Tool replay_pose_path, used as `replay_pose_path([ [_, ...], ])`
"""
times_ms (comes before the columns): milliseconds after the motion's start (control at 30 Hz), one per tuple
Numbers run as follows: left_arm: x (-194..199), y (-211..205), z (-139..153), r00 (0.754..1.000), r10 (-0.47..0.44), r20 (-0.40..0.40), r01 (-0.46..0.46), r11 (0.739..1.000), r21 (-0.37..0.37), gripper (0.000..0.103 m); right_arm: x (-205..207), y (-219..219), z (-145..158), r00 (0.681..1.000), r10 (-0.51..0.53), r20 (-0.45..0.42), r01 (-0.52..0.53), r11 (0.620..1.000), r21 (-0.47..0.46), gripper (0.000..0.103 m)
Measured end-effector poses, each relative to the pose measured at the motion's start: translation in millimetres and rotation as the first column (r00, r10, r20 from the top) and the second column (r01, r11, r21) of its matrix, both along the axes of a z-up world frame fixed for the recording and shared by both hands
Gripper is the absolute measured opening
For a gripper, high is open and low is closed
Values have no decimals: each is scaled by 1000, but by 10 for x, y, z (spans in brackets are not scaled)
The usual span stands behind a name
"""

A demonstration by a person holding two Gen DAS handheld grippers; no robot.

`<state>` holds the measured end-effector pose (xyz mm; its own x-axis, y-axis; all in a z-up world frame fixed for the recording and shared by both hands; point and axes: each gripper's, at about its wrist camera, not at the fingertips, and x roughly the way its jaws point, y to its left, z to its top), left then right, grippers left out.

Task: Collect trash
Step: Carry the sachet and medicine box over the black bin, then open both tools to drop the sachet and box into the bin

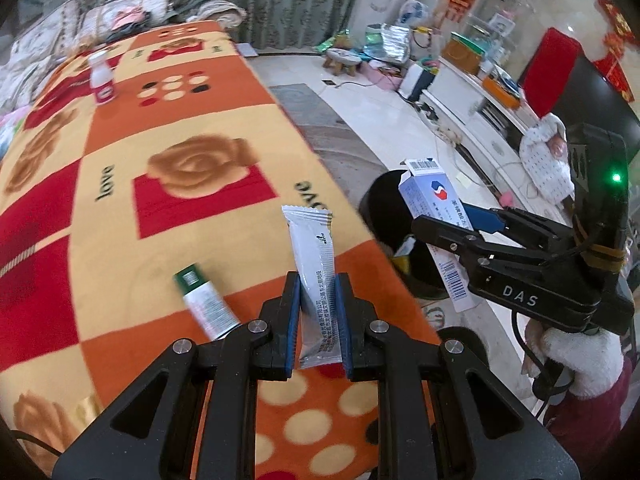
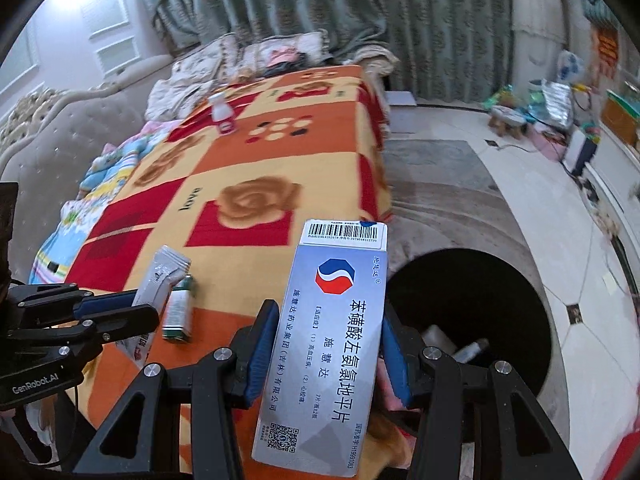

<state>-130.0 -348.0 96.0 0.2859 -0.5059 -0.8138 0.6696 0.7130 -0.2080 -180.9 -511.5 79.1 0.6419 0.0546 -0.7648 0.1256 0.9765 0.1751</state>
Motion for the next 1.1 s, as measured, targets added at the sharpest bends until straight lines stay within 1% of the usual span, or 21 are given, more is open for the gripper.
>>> replay_pose_path([
  [233, 9, -423, -88, 999, -50, -14, 50, 999, 11, 15, -110, -430, -125, 996, -83, -28, 84, 996, 13, 48],
  [500, 58, -804, -188, 996, -82, -38, 82, 997, 13, 15, -141, -774, -294, 988, -142, -61, 143, 989, 24, 48],
  [600, 83, -916, -221, 995, -84, -57, 84, 996, 0, 15, -114, -866, -366, 985, -156, -75, 159, 987, 30, 48],
  [867, 103, -1140, -297, 989, -99, -107, 92, 994, -66, 16, -66, -1043, -472, 976, -195, -95, 198, 980, 24, 47],
  [933, 112, -1163, -324, 987, -103, -123, 93, 992, -82, 23, -75, -1077, -483, 975, -201, -95, 205, 978, 34, 48],
  [967, 119, -1161, -327, 986, -101, -130, 90, 992, -89, 36, -77, -1094, -486, 973, -208, -96, 212, 977, 35, 48],
  [1000, 127, -1144, -319, 986, -94, -138, 81, 992, -100, 50, -85, -1111, -493, 971, -219, -100, 223, 975, 27, 52],
  [1033, 133, -1129, -314, 986, -92, -142, 76, 991, -110, 54, -93, -1124, -499, 968, -228, -102, 231, 973, 18, 58],
  [1100, 137, -1095, -292, 985, -90, -145, 73, 990, -119, 55, -107, -1138, -508, 966, -235, -104, 238, 971, 19, 67],
])
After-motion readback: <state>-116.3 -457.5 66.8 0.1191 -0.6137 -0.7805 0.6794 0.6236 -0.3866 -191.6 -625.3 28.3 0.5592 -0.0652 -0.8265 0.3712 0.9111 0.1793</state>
